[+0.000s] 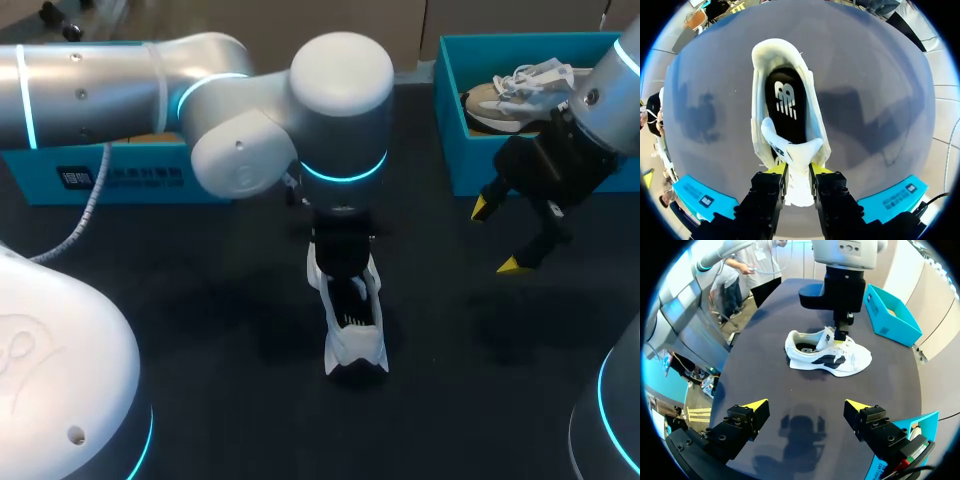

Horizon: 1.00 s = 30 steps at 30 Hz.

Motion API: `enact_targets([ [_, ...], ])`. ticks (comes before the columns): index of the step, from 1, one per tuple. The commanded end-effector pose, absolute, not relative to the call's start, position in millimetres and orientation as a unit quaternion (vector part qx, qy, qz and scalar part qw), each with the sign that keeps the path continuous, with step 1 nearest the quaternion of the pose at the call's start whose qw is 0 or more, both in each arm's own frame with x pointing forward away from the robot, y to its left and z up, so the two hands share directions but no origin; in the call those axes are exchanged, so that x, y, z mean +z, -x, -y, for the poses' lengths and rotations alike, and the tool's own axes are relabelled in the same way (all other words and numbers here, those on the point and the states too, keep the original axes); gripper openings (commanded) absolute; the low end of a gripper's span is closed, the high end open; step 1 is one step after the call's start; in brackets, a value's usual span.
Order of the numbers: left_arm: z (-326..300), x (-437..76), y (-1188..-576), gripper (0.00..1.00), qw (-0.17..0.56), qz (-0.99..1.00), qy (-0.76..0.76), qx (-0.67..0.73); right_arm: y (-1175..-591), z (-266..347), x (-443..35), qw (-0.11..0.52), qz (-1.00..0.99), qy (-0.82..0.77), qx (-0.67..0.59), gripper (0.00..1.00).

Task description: Take the shoe out of the shoebox, open the shoe tongue, remove and reinsert the insole, then place the shoe into the shoebox

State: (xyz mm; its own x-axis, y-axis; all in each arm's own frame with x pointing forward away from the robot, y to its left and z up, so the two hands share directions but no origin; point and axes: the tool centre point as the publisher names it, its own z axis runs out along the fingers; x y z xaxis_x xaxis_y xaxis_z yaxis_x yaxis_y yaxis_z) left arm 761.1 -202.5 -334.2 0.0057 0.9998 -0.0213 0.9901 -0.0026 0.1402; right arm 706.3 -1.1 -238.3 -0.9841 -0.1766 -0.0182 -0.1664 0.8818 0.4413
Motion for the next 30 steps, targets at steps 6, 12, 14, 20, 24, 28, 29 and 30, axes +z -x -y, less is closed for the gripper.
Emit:
enact_targets([
  [6, 199, -333, -744, 0.26, 0.055, -0.692, -0.719, 0.036, -706, 0, -239, 0.011, 0.97, -0.088, -0.225, 1.0],
  [12, 194, -337, -735, 0.27, 0.044, -0.69, -0.722, 0.027, -706, 0, -239, 0.011, 0.97, -0.088, -0.225, 1.0],
  [14, 194, -338, -732, 0.27, 0.041, -0.689, -0.723, 0.027, -706, 0, -239, 0.011, 0.97, -0.088, -0.225, 1.0],
  [20, 197, -325, -735, 0.29, 0.048, -0.695, -0.717, 0.011, -706, 0, -239, 0.011, 0.97, -0.088, -0.225, 1.0],
  [24, 202, -324, -738, 0.32, 0.047, -0.698, -0.714, 0.004, -706, 0, -239, 0.011, 0.97, -0.088, -0.225, 1.0],
  [28, 204, -335, -733, 0.33, 0.033, -0.698, -0.715, -0.001, -706, 0, -239, 0.011, 0.97, -0.088, -0.225, 1.0],
  [29, 205, -338, -731, 0.33, 0.029, -0.699, -0.715, 0.0, -706, 0, -239, 0.011, 0.97, -0.088, -0.225, 1.0],
  [30, 205, -341, -729, 0.33, 0.026, -0.698, -0.715, -0.001, -706, 0, -239, 0.011, 0.97, -0.088, -0.225, 1.0],
])
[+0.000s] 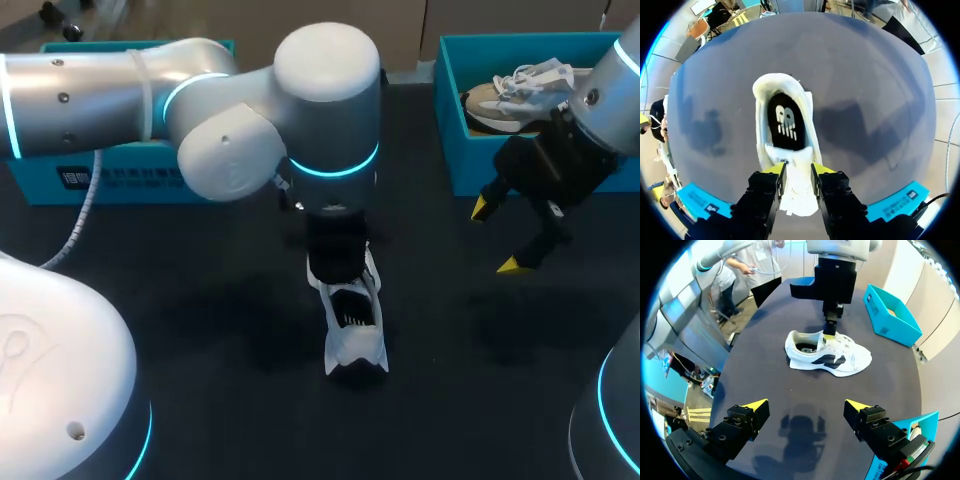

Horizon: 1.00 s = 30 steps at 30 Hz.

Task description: Take the shoe out of the shoebox, open the shoe tongue, remove and reinsert the insole, then place the shoe into the shoebox

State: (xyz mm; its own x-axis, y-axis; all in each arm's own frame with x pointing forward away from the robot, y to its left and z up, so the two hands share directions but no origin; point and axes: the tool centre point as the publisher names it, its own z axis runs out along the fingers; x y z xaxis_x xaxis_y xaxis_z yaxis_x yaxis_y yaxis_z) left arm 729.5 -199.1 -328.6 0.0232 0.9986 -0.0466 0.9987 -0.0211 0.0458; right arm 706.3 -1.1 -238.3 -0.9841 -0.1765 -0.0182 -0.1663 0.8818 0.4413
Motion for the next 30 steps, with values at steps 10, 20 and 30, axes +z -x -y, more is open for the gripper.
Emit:
enact_targets([
  [10, 207, -327, -718, 0.35, 0.004, -0.729, -0.684, -0.027, -706, 0, -239, 0.011, 0.97, -0.088, -0.225, 1.0],
  [20, 199, -303, -710, 0.35, -0.029, -0.827, -0.557, -0.075, -706, 0, -239, 0.011, 0.97, -0.088, -0.225, 1.0],
  [30, 198, -296, -708, 1.0, -0.039, -0.844, -0.524, -0.112, -706, 0, -239, 0.011, 0.97, -0.088, -0.225, 1.0],
])
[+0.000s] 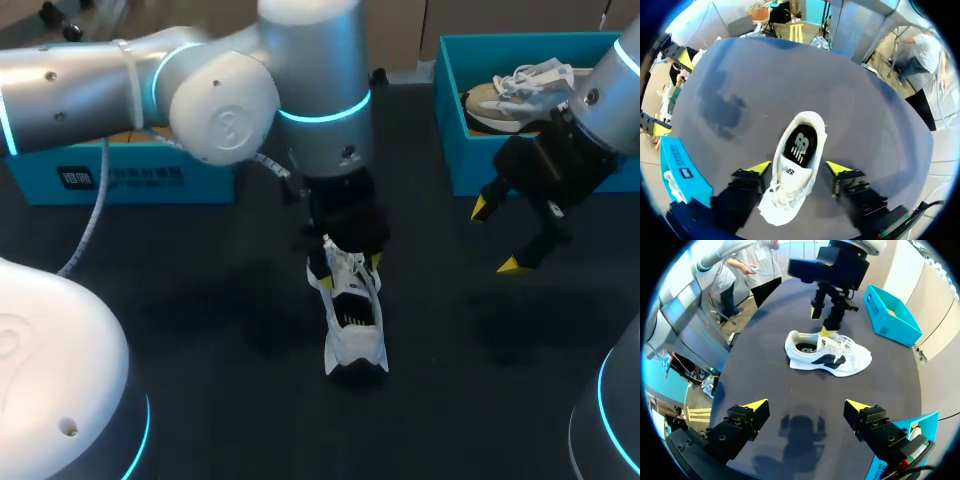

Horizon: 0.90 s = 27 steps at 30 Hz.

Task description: Take the shoe out of the shoebox, open the shoe tongue, remove and reinsert the insole, then place the shoe into the shoebox

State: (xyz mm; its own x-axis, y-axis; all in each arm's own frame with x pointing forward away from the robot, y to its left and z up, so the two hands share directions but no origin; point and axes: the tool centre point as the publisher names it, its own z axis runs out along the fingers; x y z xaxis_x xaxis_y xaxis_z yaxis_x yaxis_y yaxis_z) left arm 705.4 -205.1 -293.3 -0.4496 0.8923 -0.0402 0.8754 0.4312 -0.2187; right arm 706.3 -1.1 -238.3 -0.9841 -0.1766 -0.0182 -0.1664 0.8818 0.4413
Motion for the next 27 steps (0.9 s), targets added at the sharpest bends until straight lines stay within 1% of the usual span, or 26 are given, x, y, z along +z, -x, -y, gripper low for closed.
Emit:
enact_targets([
  [1, 198, -296, -708, 1.0, 0.039, 0.844, 0.524, 0.112, -706, 0, -239, 0.011, 0.97, -0.088, -0.225, 1.0],
  [12, 198, -296, -708, 1.0, 0.039, 0.844, 0.524, 0.112, -706, 0, -239, 0.011, 0.97, -0.088, -0.225, 1.0],
  [16, 193, -297, -687, 1.0, 0.058, 0.894, 0.437, 0.08, -706, 0, -239, 0.011, 0.97, -0.088, -0.225, 1.0],
  [22, 177, -296, -679, 1.0, 0.04, 0.937, 0.339, 0.069, -706, 0, -239, 0.011, 0.97, -0.088, -0.225, 1.0],
  [27, 170, -292, -666, 1.0, 0.008, 0.96, 0.276, 0.041, -706, 0, -239, 0.011, 0.97, -0.088, -0.225, 1.0],
])
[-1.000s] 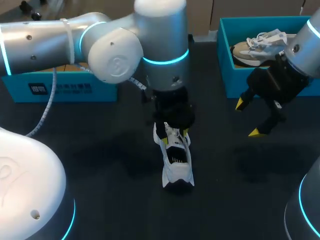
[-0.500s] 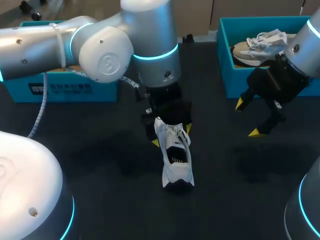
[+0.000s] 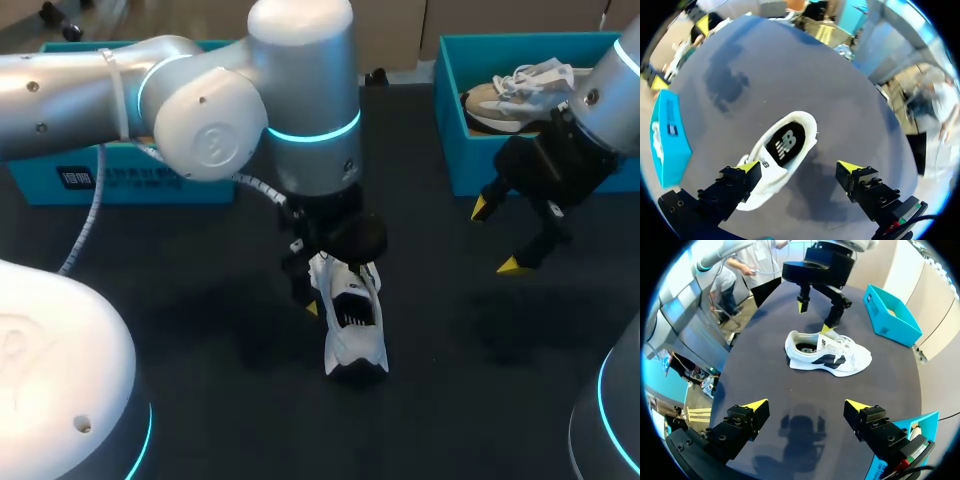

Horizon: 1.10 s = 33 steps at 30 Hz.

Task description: Take the shoe out of the shoebox, open the shoe tongue, remove and reinsert the insole, then place the shoe into the shoebox

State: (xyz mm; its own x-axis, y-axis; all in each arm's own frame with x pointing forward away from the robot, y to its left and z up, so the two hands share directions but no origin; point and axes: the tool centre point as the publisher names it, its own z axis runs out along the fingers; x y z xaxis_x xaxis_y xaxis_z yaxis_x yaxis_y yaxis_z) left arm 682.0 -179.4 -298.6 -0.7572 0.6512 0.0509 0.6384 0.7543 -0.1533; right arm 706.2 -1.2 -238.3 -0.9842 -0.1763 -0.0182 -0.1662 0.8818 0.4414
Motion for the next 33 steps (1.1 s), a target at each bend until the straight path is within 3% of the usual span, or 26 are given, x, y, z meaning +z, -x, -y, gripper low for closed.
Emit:
enact_targets([
  [1, 169, -291, -663, 1.0, -0.001, 0.965, 0.261, 0.033, -706, 0, -239, 0.011, 0.97, -0.088, -0.225, 1.0],
  [13, 161, -289, -640, 1.0, -0.003, 0.999, 0.044, 0.0, -706, 0, -239, 0.011, 0.97, -0.088, -0.225, 1.0],
  [27, 193, -303, -631, 1.0, -0.01, 1.0, 0.029, 0.004, -706, 0, -239, 0.011, 0.97, -0.088, -0.225, 1.0],
  [33, 208, -309, -618, 1.0, -0.049, 0.999, 0.017, -0.014, -706, 0, -239, 0.011, 0.97, -0.088, -0.225, 1.0],
])
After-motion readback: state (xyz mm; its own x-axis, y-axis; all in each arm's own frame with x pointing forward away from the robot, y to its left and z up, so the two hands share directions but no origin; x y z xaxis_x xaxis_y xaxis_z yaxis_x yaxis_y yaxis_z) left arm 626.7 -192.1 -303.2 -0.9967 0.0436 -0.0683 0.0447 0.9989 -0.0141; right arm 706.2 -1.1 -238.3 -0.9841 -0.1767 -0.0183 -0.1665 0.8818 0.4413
